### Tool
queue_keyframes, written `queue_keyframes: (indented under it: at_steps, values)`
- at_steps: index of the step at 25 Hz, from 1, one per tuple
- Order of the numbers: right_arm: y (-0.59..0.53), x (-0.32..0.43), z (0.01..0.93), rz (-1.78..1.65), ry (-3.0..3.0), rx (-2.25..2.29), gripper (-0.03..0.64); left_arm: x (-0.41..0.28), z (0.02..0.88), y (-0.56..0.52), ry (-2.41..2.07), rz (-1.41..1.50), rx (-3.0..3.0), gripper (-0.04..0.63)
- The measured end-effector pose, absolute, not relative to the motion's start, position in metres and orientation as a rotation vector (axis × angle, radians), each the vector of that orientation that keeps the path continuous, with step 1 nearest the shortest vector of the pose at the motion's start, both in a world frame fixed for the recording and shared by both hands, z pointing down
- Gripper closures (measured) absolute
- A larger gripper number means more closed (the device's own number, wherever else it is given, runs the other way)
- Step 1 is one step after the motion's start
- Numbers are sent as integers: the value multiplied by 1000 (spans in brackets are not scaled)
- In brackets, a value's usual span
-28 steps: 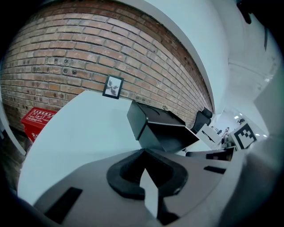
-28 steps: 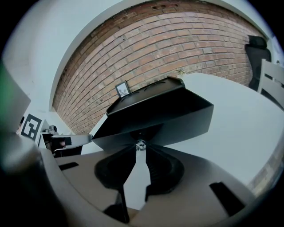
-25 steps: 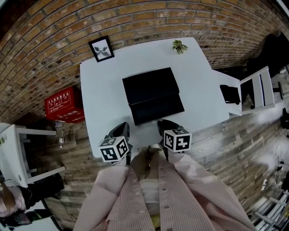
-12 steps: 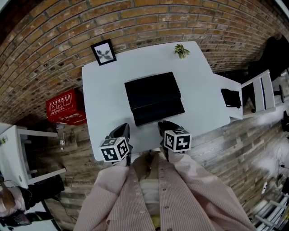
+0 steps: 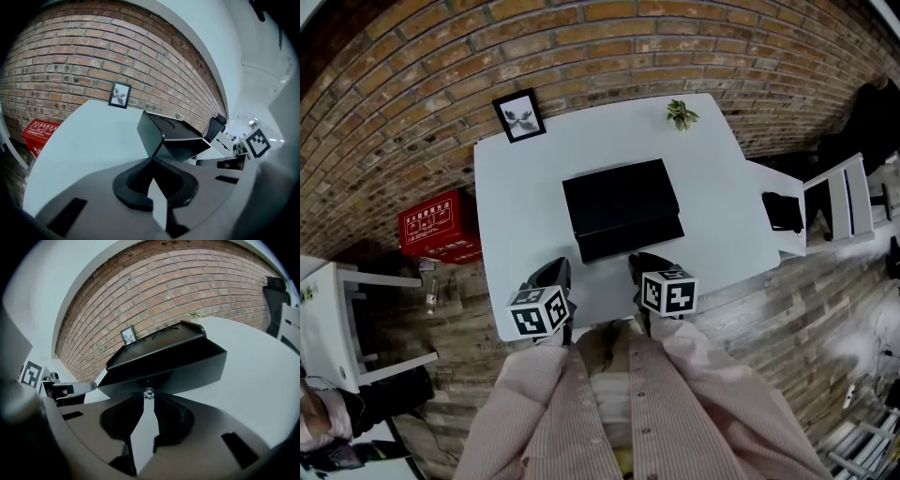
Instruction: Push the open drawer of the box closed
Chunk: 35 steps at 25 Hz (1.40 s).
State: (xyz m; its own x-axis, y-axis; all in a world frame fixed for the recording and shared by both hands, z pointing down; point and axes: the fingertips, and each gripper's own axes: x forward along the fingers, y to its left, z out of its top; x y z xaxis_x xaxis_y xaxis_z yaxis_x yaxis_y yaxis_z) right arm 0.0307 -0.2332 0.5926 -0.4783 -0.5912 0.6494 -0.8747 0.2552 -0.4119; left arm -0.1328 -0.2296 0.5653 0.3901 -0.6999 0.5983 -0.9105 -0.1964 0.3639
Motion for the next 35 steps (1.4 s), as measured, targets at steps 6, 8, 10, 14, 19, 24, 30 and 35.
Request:
queue_keyframes:
  at_steps: [6,8,10,14,19,24,30,35]
  values:
    - [-241,29,593,1074,-2172,1336,545,-134,566,-236,-1381,398,1966,600]
    - [-244,29,593,1072,-2175,1333,545,-134,566,-239,-1382,398,1967,600]
    - [-247,28,593,1073,-2177,1331,544,-133,566,-241,-1383,399,1968,600]
    - [-252,27,593,1071,-2182,1325,545,-133,566,-245,-1387,397,1967,600]
    - [-259,27,593,1072,-2187,1317,545,-133,566,-250,-1394,398,1960,600]
    - [-265,25,593,1068,-2196,1307,545,-135,566,-255,-1404,397,1956,600]
    - [-272,23,593,1072,-2203,1303,545,-137,566,-259,-1413,396,1948,600]
    - [-276,22,593,1075,-2211,1301,544,-139,567,-261,-1421,394,1943,600]
